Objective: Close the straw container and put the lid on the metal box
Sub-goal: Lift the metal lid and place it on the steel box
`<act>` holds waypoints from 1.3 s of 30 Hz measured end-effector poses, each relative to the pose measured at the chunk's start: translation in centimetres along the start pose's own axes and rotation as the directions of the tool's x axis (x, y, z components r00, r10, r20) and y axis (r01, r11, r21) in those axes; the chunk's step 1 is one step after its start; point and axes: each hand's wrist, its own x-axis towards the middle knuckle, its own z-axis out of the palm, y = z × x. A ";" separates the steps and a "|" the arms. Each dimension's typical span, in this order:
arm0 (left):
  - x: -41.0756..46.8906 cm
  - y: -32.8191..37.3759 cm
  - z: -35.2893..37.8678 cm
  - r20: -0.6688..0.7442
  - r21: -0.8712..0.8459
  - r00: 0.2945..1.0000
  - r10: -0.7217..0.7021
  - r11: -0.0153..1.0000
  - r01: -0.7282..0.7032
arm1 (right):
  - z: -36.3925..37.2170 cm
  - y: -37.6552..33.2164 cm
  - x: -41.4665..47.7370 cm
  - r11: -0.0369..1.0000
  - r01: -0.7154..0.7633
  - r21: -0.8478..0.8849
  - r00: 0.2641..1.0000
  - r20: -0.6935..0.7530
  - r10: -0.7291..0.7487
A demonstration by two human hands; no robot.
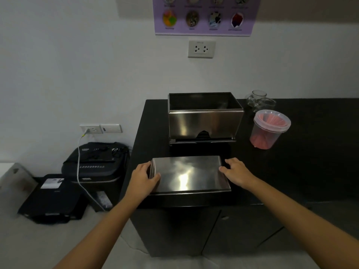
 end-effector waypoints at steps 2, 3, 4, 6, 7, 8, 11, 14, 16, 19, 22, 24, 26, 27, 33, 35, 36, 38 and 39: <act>0.1 -0.1 0.3 0.048 0.077 0.991 -0.122 0.990 0.118 | 0.4 0.0 -0.2 1.000 -0.017 -0.005 1.000 0.019 0.017; 0.1 0.0 0.5 0.069 0.133 0.984 -0.161 0.979 0.151 | 0.6 -0.1 -0.3 1.000 -0.024 -0.002 0.999 0.027 0.024; 0.0 0.0 0.7 0.080 0.179 0.979 -0.185 0.969 0.168 | 0.8 0.0 -0.3 1.000 -0.030 -0.001 0.999 0.027 0.030; -0.1 0.0 1.0 0.073 0.213 0.977 -0.200 0.960 0.181 | 1.1 0.1 -0.3 0.999 -0.038 -0.017 0.999 0.015 0.039; -0.1 0.0 1.1 0.060 0.213 0.978 -0.198 0.960 0.182 | 1.2 0.2 -0.3 0.999 -0.046 -0.027 0.999 0.009 0.046; -0.1 0.0 1.2 0.051 0.215 0.979 -0.197 0.960 0.182 | 1.3 0.3 -0.3 0.998 -0.056 -0.035 0.998 0.004 0.057; 0.0 0.1 1.4 0.080 0.249 0.975 -0.206 0.952 0.181 | 1.8 0.6 0.0 0.996 -0.074 -0.043 0.997 -0.009 0.074; 0.3 0.5 1.8 0.099 0.243 0.969 -0.228 0.949 0.199 | 2.2 0.4 0.3 0.997 -0.080 -0.020 0.996 -0.045 0.079; 0.6 0.7 1.9 0.087 0.240 0.966 -0.242 0.947 0.215 | 2.5 0.2 0.4 0.995 -0.091 0.043 0.994 -0.062 0.094; 0.9 0.9 2.0 0.060 0.251 0.974 -0.219 0.948 0.198 | 2.6 -0.1 0.6 0.980 -0.125 0.152 0.988 -0.069 0.136; 1.0 0.9 2.0 0.046 0.279 0.981 -0.187 0.946 0.167 | 2.4 -0.5 0.8 0.955 -0.165 0.246 0.981 -0.063 0.186; 1.2 0.7 1.9 0.053 0.289 0.981 -0.185 0.944 0.162 | 2.4 -0.6 0.9 0.949 -0.175 0.261 0.978 -0.067 0.198; 1.4 0.5 1.8 0.064 0.296 0.981 -0.183 0.942 0.157 | 2.5 -0.7 1.0 0.945 -0.176 0.275 0.976 -0.074 0.203; 1.5 0.5 1.8 0.067 0.299 0.981 -0.180 0.942 0.152 | 2.6 -0.8 1.0 0.940 -0.178 0.290 0.975 -0.080 0.209; 1.9 0.1 1.9 0.055 0.234 0.980 -0.192 0.956 0.174 | 3.0 -1.8 1.1 0.931 -0.173 0.321 0.970 -0.111 0.218; 1.9 0.1 1.7 0.052 0.204 0.977 -0.205 0.960 0.191 | 3.0 -2.1 1.0 0.936 -0.168 0.310 0.970 -0.118 0.213; 1.8 0.0 1.6 0.053 0.188 0.976 -0.213 0.962 0.200 | 3.0 -2.1 1.0 0.939 -0.162 0.304 0.970 -0.127 0.208; 1.9 0.0 1.4 0.055 0.164 0.972 -0.229 0.962 0.217 | 3.0 -2.3 0.9 0.944 -0.139 0.300 0.969 -0.155 0.192; 1.9 0.0 1.2 0.061 0.157 0.970 -0.236 0.962 0.224 | 3.0 -2.3 0.8 0.945 -0.125 0.304 0.968 -0.171 0.183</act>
